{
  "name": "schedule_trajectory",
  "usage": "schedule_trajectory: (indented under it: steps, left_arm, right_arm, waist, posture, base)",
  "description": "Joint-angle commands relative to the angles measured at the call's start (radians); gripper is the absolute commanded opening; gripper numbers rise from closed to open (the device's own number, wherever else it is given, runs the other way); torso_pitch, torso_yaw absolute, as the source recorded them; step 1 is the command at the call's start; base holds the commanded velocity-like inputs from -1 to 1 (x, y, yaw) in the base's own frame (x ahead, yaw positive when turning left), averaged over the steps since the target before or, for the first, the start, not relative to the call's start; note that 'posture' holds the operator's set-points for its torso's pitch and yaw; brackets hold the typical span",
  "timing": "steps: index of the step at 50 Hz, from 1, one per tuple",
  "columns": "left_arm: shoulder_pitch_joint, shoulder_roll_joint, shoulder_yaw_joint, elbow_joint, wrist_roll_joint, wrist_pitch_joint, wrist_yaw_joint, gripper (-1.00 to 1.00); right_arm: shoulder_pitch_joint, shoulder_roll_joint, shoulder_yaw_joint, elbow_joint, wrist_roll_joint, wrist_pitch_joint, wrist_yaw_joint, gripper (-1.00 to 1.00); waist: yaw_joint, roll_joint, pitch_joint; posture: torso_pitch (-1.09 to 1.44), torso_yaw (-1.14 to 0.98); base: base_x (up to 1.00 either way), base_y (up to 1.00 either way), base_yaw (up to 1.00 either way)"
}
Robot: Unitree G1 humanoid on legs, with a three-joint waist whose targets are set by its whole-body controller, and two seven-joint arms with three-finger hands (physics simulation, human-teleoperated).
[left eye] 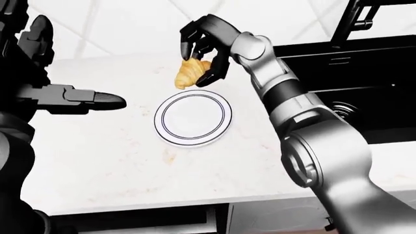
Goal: Place the pastries on the plates.
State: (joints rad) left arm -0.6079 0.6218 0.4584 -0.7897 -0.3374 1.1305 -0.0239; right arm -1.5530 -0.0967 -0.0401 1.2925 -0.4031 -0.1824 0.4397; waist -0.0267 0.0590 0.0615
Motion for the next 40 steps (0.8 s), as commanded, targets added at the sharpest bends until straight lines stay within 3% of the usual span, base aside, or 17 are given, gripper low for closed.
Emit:
schedule_trajectory:
  steps: [1,10,28,40]
  left_arm:
    - [-0.019,0.014,0.007,-0.012,0.011,-0.024,0.004,1.0]
    - [-0.015,0.006,-0.016,-0.012,0.051,-0.023,-0.015,1.0]
    - [-0.033,-0.019,-0.027,0.005,0.098,-0.035,-0.044,1.0]
    - [-0.005,-0.025,-0.01,-0.014,0.11,-0.036,-0.058,1.0]
  right_arm:
    - [-0.027,-0.007,-0.003,-0.033,0.004,-0.03,-0.012,-1.0]
    - [0.011,-0.004,0.013,-0.044,-0.02,-0.041,0.041,-1.0]
    - [0.053,0.021,0.035,-0.102,-0.019,-0.039,0.288,-1.0]
    - [0.082,0.042,0.043,-0.119,-0.023,-0.025,0.305,-1.0]
  waist:
    - [-0.001,0.006,-0.024]
    - [0.001,0.009,-0.031]
    - [-0.004,0.009,-0.034]
    - [-0.007,0.011,-0.034]
  posture:
    - [0.0,0.0]
    - [0.0,0.0]
    - [0.0,0.0]
    - [0.0,0.0]
  base:
    - [0.0,0.0,0.0]
    - [0.0,0.0,0.0]
    - [0.0,0.0,0.0]
    - [0.0,0.0,0.0]
